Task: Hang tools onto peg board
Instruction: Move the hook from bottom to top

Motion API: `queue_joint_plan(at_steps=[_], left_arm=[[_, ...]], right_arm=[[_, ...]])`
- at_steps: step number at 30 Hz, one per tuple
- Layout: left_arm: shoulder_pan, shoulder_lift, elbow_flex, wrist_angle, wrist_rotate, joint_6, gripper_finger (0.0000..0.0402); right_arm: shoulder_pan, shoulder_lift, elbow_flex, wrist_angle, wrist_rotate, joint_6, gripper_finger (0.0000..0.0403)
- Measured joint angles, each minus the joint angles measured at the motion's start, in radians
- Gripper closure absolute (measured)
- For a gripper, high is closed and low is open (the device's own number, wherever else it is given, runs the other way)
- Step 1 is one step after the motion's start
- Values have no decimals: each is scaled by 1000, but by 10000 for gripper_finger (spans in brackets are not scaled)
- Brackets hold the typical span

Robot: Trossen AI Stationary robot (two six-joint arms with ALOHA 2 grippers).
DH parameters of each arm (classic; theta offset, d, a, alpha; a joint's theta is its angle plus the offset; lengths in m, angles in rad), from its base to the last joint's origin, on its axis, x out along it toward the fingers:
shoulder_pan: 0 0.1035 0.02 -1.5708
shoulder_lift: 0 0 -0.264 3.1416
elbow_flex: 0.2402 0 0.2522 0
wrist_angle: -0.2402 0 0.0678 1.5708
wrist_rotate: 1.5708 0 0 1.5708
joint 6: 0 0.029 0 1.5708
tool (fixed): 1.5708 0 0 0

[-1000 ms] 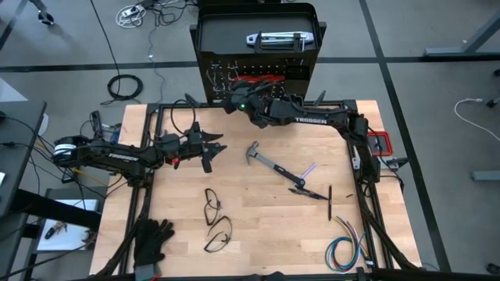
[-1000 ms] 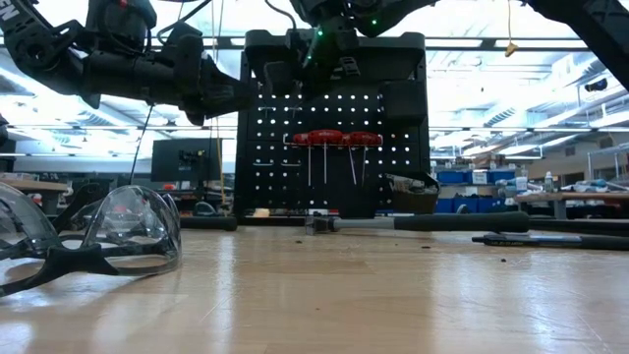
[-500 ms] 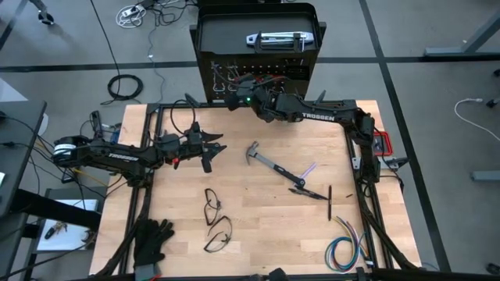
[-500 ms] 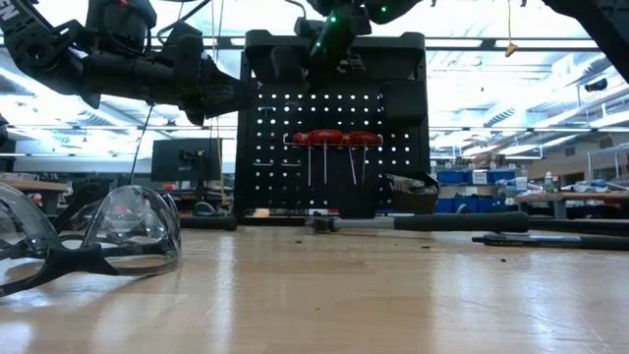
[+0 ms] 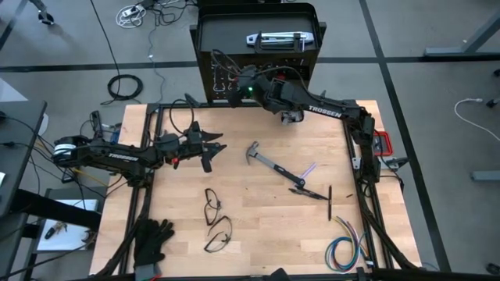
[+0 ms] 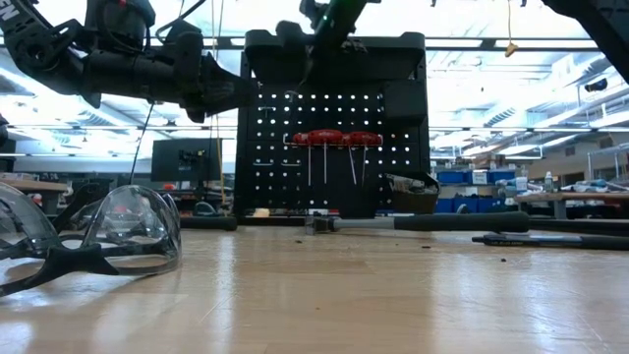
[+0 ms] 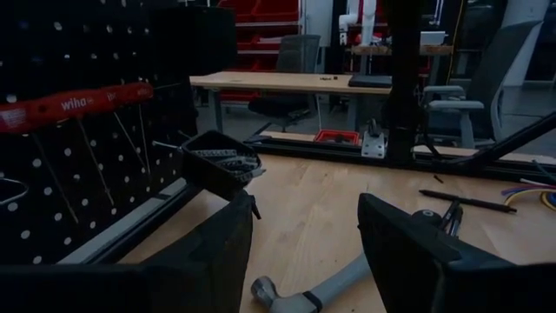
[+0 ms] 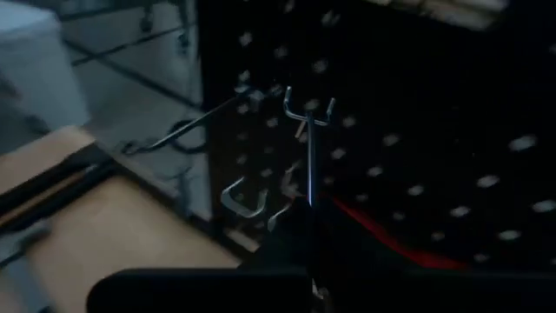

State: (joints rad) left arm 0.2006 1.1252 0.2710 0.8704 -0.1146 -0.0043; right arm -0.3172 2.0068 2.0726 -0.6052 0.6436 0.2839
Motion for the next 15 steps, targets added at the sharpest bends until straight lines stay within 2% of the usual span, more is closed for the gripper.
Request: queue_joint_plan(at_steps=[5, 15], left_arm=[[0, 0, 0, -3, 1, 0, 195], [0, 0, 0, -15, 2, 0, 195]], right_arm=[[-15, 4, 6, -61, -102, 40, 394], [-75, 5, 6, -77, -159, 54, 394]])
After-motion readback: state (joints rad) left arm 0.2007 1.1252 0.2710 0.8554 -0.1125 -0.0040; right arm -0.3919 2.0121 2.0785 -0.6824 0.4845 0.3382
